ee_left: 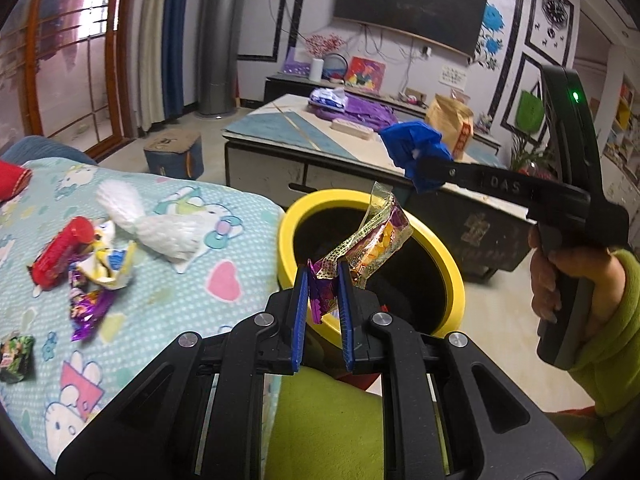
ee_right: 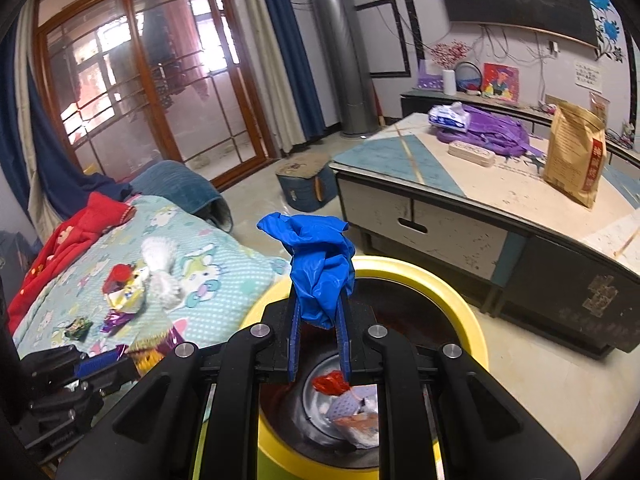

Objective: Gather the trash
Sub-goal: 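Carry the balloon and wrapper over the yellow bin with both tools, then open both tools to drop the balloon and wrapper into the bin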

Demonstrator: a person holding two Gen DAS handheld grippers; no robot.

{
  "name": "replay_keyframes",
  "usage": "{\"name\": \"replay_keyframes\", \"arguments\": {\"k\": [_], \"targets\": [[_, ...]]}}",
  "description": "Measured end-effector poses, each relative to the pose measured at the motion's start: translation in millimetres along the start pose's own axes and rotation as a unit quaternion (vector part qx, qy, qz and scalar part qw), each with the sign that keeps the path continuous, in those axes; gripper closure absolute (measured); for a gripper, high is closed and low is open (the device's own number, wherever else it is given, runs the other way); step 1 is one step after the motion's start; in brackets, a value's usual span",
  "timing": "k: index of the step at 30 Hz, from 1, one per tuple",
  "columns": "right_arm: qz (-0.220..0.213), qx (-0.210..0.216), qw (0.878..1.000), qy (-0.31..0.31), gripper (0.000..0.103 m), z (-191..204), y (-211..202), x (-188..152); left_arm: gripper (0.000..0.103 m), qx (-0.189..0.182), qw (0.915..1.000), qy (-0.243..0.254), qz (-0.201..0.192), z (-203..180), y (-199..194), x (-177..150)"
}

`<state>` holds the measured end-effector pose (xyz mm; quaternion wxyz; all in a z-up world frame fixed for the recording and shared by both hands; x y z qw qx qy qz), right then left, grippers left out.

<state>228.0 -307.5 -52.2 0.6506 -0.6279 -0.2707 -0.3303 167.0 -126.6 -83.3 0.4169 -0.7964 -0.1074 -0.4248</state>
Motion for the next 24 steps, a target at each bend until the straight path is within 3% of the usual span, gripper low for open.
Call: {"name": "replay_keyframes", "arguments": {"k": [13, 24], "targets": [[0.063, -0.03, 0.997, 0.016, 0.088, -29.1, 34.1, -16.7, 0.093, -0.008, 0.9955, 0.054, 0.077, -23.1, 61.4, -16.7], [0.088, -0.027, 0.995, 0.042, 0.086, -48.9, 48.6, -21.3, 0.091, -0.009, 0.9924, 0.058, 0.109, -23.6, 93.2, -18.6]]}}
Point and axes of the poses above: each gripper's, at about its wrist camera, not at the fingertips, and y roughly the way its jaws point, z to its left, x to its top, the point moved 6 cm from there along y, roughly the way its jaws point, and after that the axes turned 14 degrees about -x, right-handed, at the moved point
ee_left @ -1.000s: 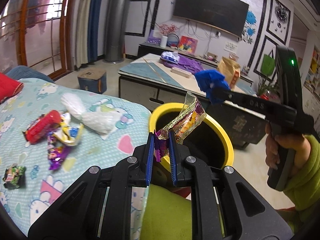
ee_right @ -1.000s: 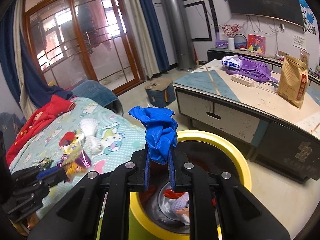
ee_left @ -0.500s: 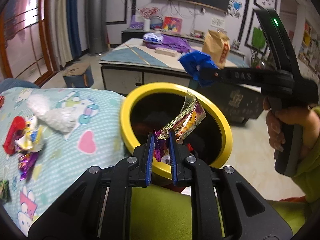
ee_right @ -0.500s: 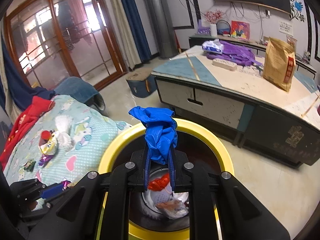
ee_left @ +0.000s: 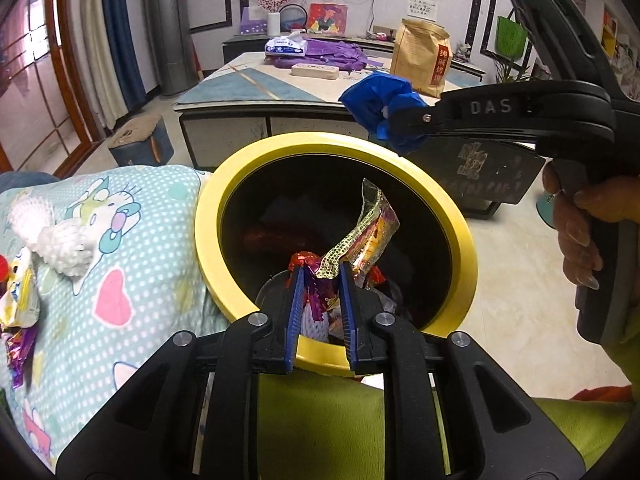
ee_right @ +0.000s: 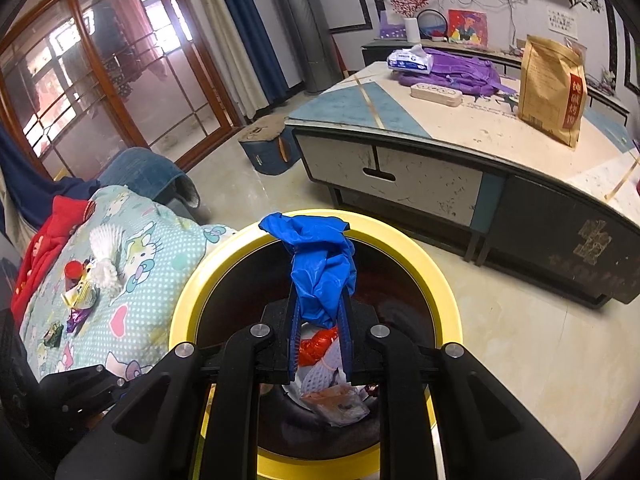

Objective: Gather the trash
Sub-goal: 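Open both tools to drop the balloon and wrapper into the bin, then move both tools back over the trash on the bedspread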

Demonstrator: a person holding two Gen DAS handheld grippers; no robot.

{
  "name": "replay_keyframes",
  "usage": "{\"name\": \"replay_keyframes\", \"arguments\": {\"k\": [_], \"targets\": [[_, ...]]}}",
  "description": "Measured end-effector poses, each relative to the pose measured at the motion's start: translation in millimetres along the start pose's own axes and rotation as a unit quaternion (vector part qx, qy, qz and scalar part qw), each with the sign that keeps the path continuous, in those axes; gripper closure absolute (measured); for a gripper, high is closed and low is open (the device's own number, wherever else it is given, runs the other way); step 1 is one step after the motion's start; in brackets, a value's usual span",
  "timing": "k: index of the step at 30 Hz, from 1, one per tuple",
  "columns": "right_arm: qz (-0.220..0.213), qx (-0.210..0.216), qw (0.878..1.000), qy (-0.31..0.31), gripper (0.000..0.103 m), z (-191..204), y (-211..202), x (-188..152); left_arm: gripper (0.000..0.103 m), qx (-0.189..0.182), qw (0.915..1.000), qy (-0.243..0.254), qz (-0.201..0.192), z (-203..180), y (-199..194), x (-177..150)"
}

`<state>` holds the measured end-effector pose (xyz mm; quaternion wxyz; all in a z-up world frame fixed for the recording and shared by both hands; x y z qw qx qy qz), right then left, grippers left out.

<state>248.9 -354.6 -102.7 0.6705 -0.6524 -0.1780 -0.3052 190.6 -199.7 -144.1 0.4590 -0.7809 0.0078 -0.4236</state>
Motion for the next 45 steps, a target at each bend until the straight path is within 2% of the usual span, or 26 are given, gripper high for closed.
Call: {"name": "replay_keyframes", "arguments": {"k": [4, 10, 12, 15, 18, 20, 24, 33, 45], "targets": [[0.006, 0.003, 1.0, 0.005, 0.086, -3.7, 3.3, 0.6, 0.084, 0.0, 1.0, -0.006, -0.003, 2.7, 2.9, 3.8], [0.002, 0.001, 1.0, 0.01, 0.073, -2.3, 1.8, 2.1, 0.064, 0.0, 0.9998, -0.014, -0.016, 4.7, -3.0, 4.6], [-0.002, -0.005, 1.0, 0.009, 0.067, -2.6, 0.2, 2.8, 0.053, 0.0, 0.9995, -0.021, -0.023, 6.3, -6.8, 5.2], [-0.011, -0.013, 1.0, 0.003, 0.063, 0.0, -4.2, 4.5, 0.047, 0.001, 0.9988, -0.028, -0.04, 8.6, -17.7, 9.0], [-0.024, -0.017, 1.0, -0.003, 0.056, 4.5, -10.6, 6.0, 0.024, 0.004, 0.9979, -0.032, -0.057, 9.8, -28.9, 13.2], [-0.03, -0.016, 0.999, -0.007, 0.054, 6.7, -14.5, 6.5, 0.018, 0.005, 0.9968, -0.037, -0.071, 11.5, -38.4, 15.2], [-0.043, -0.009, 0.999, -0.014, 0.051, 14.7, -23.8, 8.2, 0.012, 0.02, 0.9949, -0.041, -0.09, 17.4, -55.0, 18.6], [-0.082, 0.032, 0.995, -0.037, 0.048, 46.1, -51.6, 9.1, 0.011, 0.053, 0.9879, -0.061, -0.132, 36.0, -92.6, 18.8], [-0.117, 0.073, 0.988, -0.065, 0.045, 88.4, -82.1, 2.6, 0.011, 0.115, 0.9677, -0.111, -0.195, 85.1, -151.0, 6.8]]}}
Point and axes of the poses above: each gripper's, at about its wrist camera, not at the fingertips, and y roughly the way its jaws point, z to its left, x to its top, the point moved 6 cm from there along y, roughly the way its jaws point, and after that the axes turned 14 degrees about -x, right-handed, at the moved point
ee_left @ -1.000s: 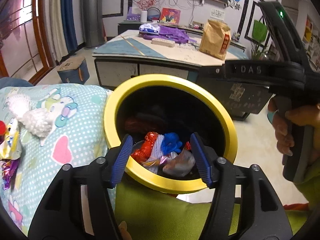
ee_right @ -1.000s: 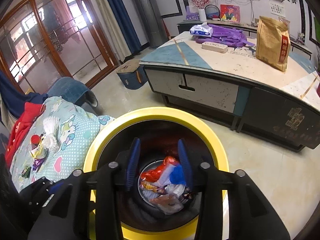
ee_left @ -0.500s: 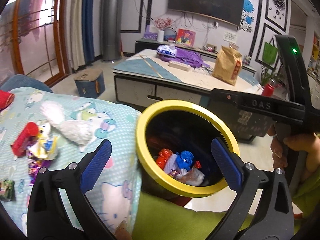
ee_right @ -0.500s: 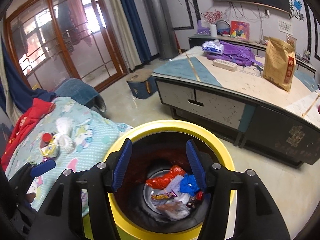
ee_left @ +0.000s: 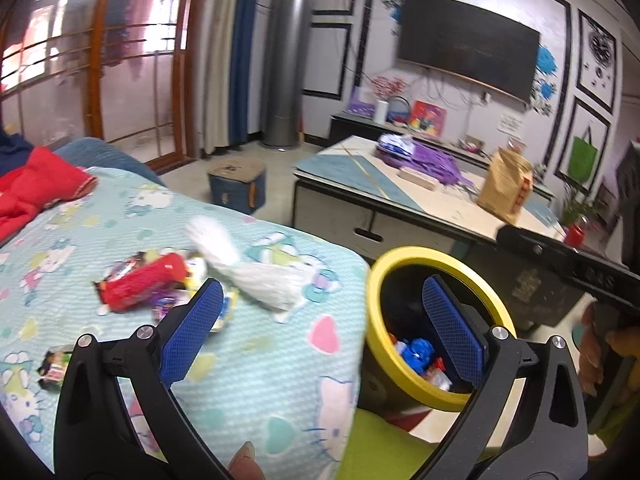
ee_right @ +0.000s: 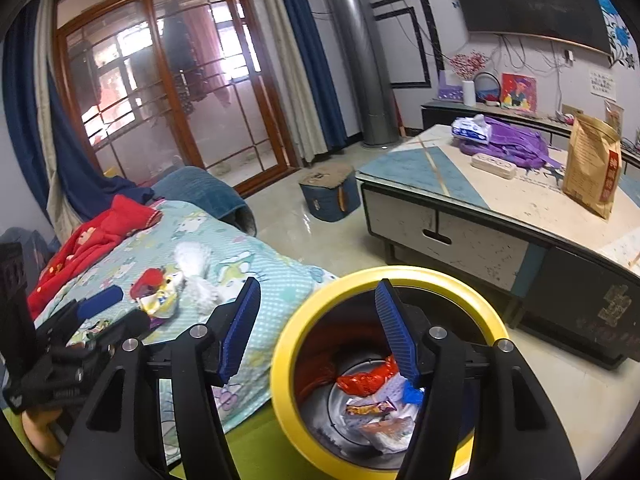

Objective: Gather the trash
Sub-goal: 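Move both tools back over the trash on the bedspread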

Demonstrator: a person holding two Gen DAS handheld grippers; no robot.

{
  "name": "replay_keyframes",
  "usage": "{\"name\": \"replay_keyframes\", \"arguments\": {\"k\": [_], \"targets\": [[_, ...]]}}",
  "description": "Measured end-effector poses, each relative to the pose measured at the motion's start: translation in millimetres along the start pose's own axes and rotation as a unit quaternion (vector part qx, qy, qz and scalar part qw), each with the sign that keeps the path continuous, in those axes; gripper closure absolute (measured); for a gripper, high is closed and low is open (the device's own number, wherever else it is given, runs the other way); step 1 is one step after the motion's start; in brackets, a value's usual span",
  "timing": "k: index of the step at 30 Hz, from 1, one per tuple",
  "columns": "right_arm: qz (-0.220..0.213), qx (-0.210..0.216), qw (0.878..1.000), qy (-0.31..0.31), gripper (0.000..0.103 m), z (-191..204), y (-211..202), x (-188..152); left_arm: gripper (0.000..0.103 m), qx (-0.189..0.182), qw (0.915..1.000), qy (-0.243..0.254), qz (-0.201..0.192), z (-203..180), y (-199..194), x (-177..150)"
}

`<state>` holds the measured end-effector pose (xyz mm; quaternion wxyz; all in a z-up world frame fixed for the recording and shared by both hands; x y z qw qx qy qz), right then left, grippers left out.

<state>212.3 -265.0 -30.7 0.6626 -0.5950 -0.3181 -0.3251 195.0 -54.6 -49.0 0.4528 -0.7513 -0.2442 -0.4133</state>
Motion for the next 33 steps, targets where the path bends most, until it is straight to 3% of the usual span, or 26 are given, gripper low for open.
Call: {"name": "replay_keyframes", "arguments": {"k": [23, 27, 33], "targets": [[-0.009, 0.047, 0.995, -0.085, 0.04, 84.7, -4.5, -7.3, 0.011, 0.061, 0.9927, -0.092, -0.049, 88.6, -52.3, 7.2], [0.002, 0.054, 0.994, -0.091, 0.04, 93.9, 4.5, -9.1, 0.011, 0.074, 0.9922, -0.091, -0.042, 105.1, -57.3, 8.8], [0.031, 0.063, 0.993, -0.097, 0.04, 108.8, 26.0, -15.6, 0.011, 0.095, 0.9932, -0.068, 0.001, 133.6, -57.2, 10.4]]}}
Point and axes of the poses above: each gripper's, at about its wrist camera, not at the fingertips, and y roughly the way its jaws point, z to its left, x to its top, the point moved 6 cm from there along y, roughly the way its jaws point, and after that the axes turned 14 degrees about -x, right-handed, at the moved point
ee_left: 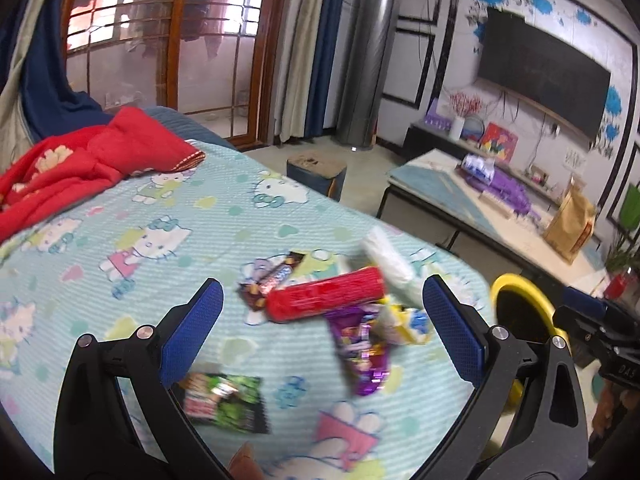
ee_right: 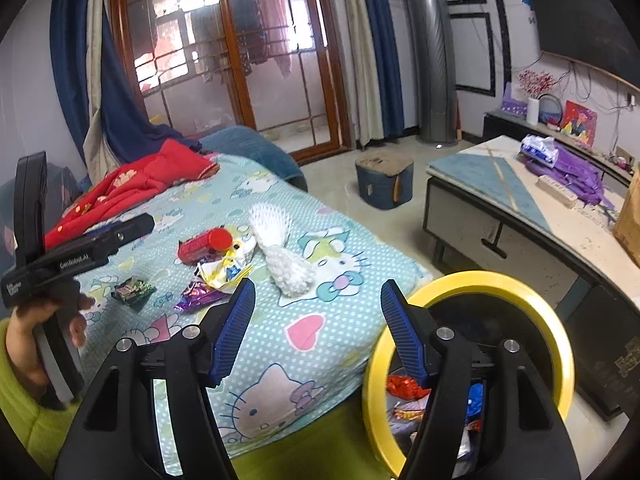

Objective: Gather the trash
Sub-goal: 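Move both tools back over the trash on the bedspread, then grasp the white mesh bundle with the right tool while the left tool grasps the red can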

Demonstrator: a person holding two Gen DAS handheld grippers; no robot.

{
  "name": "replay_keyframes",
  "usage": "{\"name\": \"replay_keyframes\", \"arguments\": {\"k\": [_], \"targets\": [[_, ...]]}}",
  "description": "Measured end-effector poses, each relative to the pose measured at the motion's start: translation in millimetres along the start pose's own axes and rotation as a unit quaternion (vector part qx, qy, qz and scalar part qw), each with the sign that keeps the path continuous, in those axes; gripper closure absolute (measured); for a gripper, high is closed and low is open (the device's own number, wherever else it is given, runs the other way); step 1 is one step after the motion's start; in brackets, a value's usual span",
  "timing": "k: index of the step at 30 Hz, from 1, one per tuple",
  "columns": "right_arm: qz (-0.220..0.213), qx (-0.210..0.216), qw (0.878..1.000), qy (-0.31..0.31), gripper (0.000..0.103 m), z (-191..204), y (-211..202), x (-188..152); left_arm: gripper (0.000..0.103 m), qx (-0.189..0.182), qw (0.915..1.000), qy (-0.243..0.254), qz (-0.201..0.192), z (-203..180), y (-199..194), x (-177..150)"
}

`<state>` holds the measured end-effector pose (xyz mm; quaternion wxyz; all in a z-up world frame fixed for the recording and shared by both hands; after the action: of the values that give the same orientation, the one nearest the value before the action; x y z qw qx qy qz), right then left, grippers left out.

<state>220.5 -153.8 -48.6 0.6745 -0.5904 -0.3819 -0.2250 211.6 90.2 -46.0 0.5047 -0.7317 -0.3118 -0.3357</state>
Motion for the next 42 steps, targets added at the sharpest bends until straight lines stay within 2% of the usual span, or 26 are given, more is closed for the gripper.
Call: {"name": "replay_keyframes", "arguments": {"k": [2, 7, 10, 12, 15, 21, 27, 31, 33, 37, 39, 42], "targets": [[0.008, 0.006, 1.0, 0.001, 0.04, 3.7, 8.5, -0.3, 0.011, 0.009, 0.9995, 0.023, 0.02, 7.0, 5.4, 1.0], [0.027, 0.014, 1.0, 0.002, 0.04, 15.4, 34.8, 2.6, 0.011, -0.005, 0.9954, 0.072, 0.063, 18.3, 23.4, 0.0], [0.034, 0.013, 0.999, 0.001, 0.04, 21.0, 49.8, 6.4, 0.011, -0.008, 0.9928, 0.085, 0.084, 27.4, 34.8, -1.8], [0.039, 0.011, 0.999, 0.0, 0.04, 25.2, 60.7, 8.8, 0.021, -0.019, 0.9905, 0.093, 0.099, 31.1, 42.0, -2.1], [0.047, 0.015, 0.999, 0.0, 0.04, 28.1, 72.0, 10.2, 0.026, -0.032, 0.9855, 0.112, 0.123, 32.5, 52.6, -3.1], [0.064, 0.02, 0.998, -0.011, 0.044, 37.4, 95.4, 10.5, 0.031, -0.058, 0.9701, 0.17, 0.162, 24.2, 69.0, -4.0], [0.1, 0.044, 0.994, 0.01, 0.058, 37.0, 114.8, 5.1, 0.032, -0.078, 0.9495, 0.224, 0.206, 14.4, 90.2, -10.3], [0.111, 0.054, 0.992, 0.022, 0.067, 35.3, 120.2, 0.1, 0.032, -0.102, 0.9424, 0.232, 0.218, 11.4, 97.7, -9.9], [0.111, 0.058, 0.992, 0.026, 0.07, 34.6, 120.3, -2.1, 0.041, -0.107, 0.9402, 0.231, 0.227, 9.8, 102.0, -9.6], [0.113, 0.064, 0.991, 0.036, 0.072, 32.1, 118.3, -4.4, 0.05, -0.126, 0.9339, 0.23, 0.243, 3.6, 106.8, -15.9], [0.113, 0.067, 0.99, 0.039, 0.072, 31.6, 115.8, -6.2, 0.059, -0.132, 0.9336, 0.224, 0.246, 1.4, 106.7, -18.3], [0.111, 0.069, 0.991, 0.041, 0.074, 32.5, 112.1, -7.7, 0.061, -0.132, 0.9354, 0.216, 0.247, 0.3, 105.3, -21.5]]}}
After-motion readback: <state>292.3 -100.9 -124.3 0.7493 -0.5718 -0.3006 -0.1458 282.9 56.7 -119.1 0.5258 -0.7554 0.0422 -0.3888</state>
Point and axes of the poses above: each gripper's, at about its wrist camera, not at the fingertips, and y roughly the way its jaws point, z to its left, x to its top, the point moved 6 cm from there along y, roughly the way its jaws point, and after that the axes turned 14 degrees about -x, right-handed, at the moved point
